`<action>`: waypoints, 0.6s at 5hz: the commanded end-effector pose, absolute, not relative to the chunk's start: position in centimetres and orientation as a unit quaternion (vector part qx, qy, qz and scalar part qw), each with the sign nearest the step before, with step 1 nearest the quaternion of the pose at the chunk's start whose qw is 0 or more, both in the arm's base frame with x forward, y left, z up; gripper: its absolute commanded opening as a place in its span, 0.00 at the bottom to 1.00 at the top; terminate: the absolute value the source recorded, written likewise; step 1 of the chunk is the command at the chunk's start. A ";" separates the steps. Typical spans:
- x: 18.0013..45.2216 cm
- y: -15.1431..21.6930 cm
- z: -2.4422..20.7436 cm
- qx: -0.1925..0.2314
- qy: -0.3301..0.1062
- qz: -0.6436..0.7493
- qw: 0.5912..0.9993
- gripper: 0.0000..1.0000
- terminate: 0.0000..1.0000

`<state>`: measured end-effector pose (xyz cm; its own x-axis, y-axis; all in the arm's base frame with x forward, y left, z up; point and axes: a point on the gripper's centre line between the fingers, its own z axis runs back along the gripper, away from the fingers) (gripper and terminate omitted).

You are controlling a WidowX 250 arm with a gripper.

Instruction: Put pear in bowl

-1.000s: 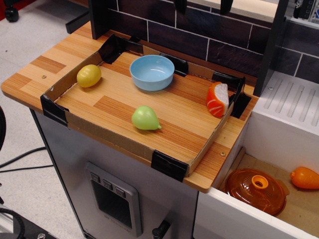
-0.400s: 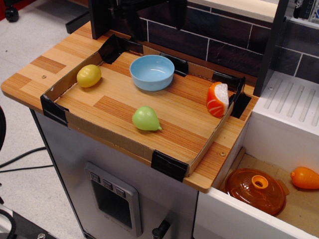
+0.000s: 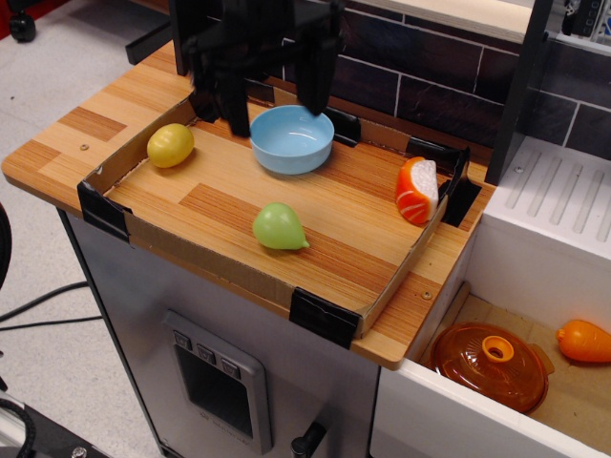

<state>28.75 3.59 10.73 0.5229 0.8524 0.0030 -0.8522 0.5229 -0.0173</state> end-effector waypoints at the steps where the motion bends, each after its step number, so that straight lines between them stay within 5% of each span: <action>1: 28.2 2.8 9.3 -0.025 -0.038 0.505 0.862 1.00 0.00; 3: 29.1 2.8 6.6 -0.040 -0.046 0.512 0.857 1.00 0.00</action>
<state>28.78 3.23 5.58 0.4737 0.8804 0.0236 -0.8759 0.4737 -0.0912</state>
